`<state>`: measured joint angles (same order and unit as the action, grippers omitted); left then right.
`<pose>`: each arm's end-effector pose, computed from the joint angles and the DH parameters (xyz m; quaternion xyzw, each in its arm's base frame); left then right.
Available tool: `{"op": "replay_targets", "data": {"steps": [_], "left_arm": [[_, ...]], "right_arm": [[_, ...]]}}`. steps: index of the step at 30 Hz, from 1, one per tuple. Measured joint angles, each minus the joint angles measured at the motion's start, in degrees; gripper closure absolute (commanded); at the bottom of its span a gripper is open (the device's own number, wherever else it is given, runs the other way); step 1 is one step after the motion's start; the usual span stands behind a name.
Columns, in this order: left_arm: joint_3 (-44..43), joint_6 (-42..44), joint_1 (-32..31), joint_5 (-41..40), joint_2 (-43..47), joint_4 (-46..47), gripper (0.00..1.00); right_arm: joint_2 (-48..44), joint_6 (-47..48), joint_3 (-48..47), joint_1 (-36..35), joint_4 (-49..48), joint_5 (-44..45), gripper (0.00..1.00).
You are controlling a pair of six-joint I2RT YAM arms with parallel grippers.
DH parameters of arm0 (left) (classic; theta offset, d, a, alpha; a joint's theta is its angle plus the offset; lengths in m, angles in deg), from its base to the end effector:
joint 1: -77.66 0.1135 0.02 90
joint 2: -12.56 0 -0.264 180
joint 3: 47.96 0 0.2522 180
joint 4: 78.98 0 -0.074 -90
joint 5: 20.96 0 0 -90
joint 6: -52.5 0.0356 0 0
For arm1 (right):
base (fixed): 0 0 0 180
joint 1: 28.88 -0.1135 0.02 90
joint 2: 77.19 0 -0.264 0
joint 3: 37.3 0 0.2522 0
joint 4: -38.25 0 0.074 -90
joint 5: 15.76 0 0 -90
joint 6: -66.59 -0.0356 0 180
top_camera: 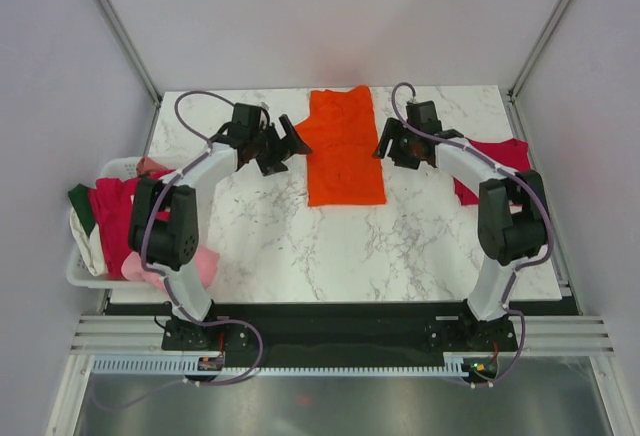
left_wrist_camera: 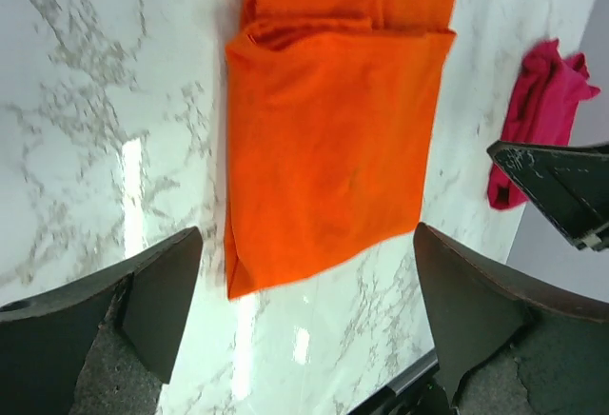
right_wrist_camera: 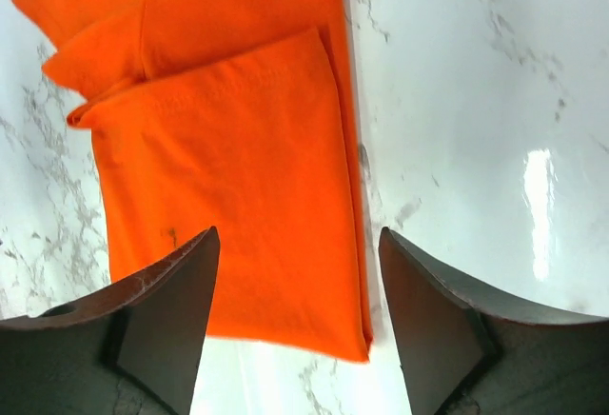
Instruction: Fold and stack the t-shirts
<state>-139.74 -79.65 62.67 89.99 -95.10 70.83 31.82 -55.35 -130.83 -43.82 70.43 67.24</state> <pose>0.3996 -0.1202 0.2188 -0.1480 0.9024 -0.3240 0.2424 0.4073 0.1132 0.2150 0.1158 0.9238 0.1956 0.3081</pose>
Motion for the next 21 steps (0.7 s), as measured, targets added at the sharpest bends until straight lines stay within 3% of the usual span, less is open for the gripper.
{"op": "replay_targets", "data": {"steps": [5, 9, 10, 13, 21], "left_arm": [[10.43, 1.88, -1.62, -0.96, 10.86, 0.72, 0.02], [16.94, 2.75, -2.51, -0.87, 13.60, 1.53, 0.18], [18.16, 2.84, -2.58, -0.85, 13.60, 1.62, 0.21], [21.09, 3.04, -2.82, -0.70, 13.57, 1.88, 0.28], [22.36, 3.02, -4.24, 1.66, 10.60, 4.81, 0.46]], "right_arm": [[-9.88, 0.85, 10.43, 0.00, -2.32, -0.11, 0.27], [-15.50, 1.36, 18.53, 0.00, -5.07, -0.87, 0.35], [-16.00, 1.49, 19.98, 0.00, -5.20, -1.40, 0.41], [-16.04, 1.77, 22.84, 0.00, -6.01, -3.41, 0.46], [-12.26, 1.31, 25.00, -0.02, -9.66, -8.35, 0.48]]}}
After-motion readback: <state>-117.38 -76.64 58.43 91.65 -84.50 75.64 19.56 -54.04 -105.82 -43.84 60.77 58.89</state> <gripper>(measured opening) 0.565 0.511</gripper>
